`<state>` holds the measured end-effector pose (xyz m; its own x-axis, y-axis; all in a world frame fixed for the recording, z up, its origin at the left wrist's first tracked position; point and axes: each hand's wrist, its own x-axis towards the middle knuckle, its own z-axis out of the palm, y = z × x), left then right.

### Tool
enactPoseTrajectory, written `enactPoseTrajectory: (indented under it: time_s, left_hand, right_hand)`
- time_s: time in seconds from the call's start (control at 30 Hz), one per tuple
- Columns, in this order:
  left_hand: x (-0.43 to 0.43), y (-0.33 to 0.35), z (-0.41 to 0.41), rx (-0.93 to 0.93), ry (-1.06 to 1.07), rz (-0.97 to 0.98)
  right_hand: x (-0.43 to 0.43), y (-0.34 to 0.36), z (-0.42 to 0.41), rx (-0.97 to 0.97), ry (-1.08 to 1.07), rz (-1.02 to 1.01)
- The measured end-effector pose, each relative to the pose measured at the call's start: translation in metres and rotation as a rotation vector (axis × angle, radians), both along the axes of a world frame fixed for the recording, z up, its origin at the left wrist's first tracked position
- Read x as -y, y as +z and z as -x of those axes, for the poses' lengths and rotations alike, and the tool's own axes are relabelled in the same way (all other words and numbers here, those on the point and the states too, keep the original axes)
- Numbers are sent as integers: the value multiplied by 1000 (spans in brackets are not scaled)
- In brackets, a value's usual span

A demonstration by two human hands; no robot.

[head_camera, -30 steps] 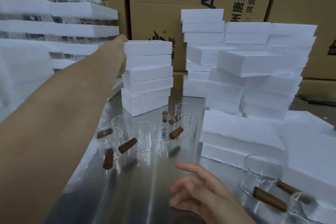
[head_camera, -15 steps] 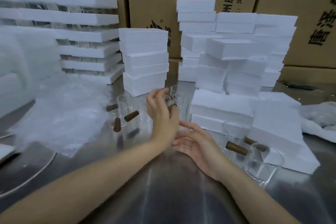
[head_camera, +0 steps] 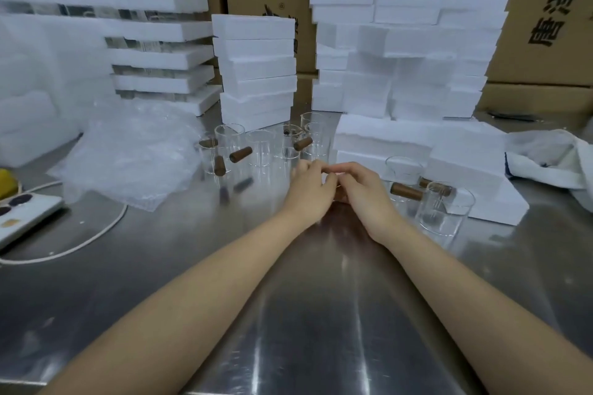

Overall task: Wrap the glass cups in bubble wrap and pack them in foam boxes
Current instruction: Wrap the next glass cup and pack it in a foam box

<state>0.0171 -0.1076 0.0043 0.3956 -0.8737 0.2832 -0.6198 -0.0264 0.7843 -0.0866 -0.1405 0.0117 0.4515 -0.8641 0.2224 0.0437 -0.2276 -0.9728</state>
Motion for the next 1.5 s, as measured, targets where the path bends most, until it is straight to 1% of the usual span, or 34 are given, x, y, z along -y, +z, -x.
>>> enactPoseTrajectory:
  time_s: [0.03,0.13,0.17,0.2,0.23,0.3,0.33,0.37,0.43,0.5,0.57,0.6,0.67,0.77,0.8,0.87,1.0,1.03,1.07,1.1,1.13,1.17,1.2,1.23,1.3,1.33,1.37,1.4,1.43,1.47,1.5]
  left_hand:
    - [-1,0,0,27,-11,-7]
    - [-2,-1,-3,73,-35,4]
    - [-2,-1,-3,92,-43,8]
    - [-2,-1,-3,115,-48,6]
    - [-1,-2,-3,133,-52,-1]
    - [2,-3,-4,137,-53,-18]
    - [3,-4,-4,134,-53,-22]
    - [5,-4,-5,133,-56,-21]
    - [6,-4,-8,125,-65,-17]
    - [6,-3,-9,110,-74,-20]
    - [5,-3,-8,98,-81,-27]
    - [5,-2,-7,92,-83,-28]
    - [4,-2,-8,81,-88,-16]
    - [3,-2,-9,48,-89,23]
    - [3,-2,-9,40,-82,39]
    - [3,-1,-8,28,-75,78]
    - [4,-2,-8,52,-97,178]
    - [4,-2,-8,48,-101,205]
    - [4,-2,-8,28,-104,230]
    - [4,-1,-8,-27,-111,253]
    - [4,1,-7,-129,-119,271]
    - [2,5,-6,-259,-126,278]
    - [1,8,-6,-378,-127,275]
    - [1,11,-7,-473,-141,262]
    - [-1,14,-10,-574,-215,242]
    - [-2,14,-10,-601,-240,242]
    - [-2,13,-11,-640,-242,255]
    - [-2,13,-12,-700,-225,274]
    - [-1,12,-14,-776,-194,294]
    - [0,11,-16,-844,-156,314]
    - [-1,11,-19,-881,-110,323]
  right_hand:
    - [-1,0,2,-93,-51,128]
    - [-2,8,4,-518,-128,689]
    - [-4,13,3,-625,-166,849]
    - [-4,19,3,-673,-234,973]
    - [-4,27,5,-667,-322,1060]
    - [2,41,14,-618,-555,1132]
    - [8,45,22,-656,-674,1106]
    - [15,49,33,-744,-778,1034]
    - [28,53,56,-969,-901,779]
    - [38,55,75,-1120,-901,508]
    - [45,53,85,-1184,-838,332]
    - [48,52,88,-1179,-809,286]
    - [50,51,89,-1142,-779,257]
    - [48,55,90,-1031,-860,298]
    - [46,58,91,-954,-922,343]
    - [40,66,91,-783,-1044,513]
    - [14,85,74,-519,-1181,829]
    - [6,86,68,-447,-1176,901]
    - [0,84,60,-344,-1114,959]
    - [-8,82,52,-208,-984,976]
    - [-14,80,43,-54,-797,924]
    - [-18,75,34,86,-605,798]
    - [-23,72,27,177,-457,620]
    - [-25,70,21,221,-345,410]
    - [-23,67,15,256,-144,-52]
    - [-22,64,17,264,-44,-222]
    - [-20,61,18,262,17,-320]
    - [-18,59,20,229,38,-345]
    - [-15,59,22,173,12,-305]
    - [-13,58,24,78,-64,-176]
    - [-8,57,28,-52,-172,38]
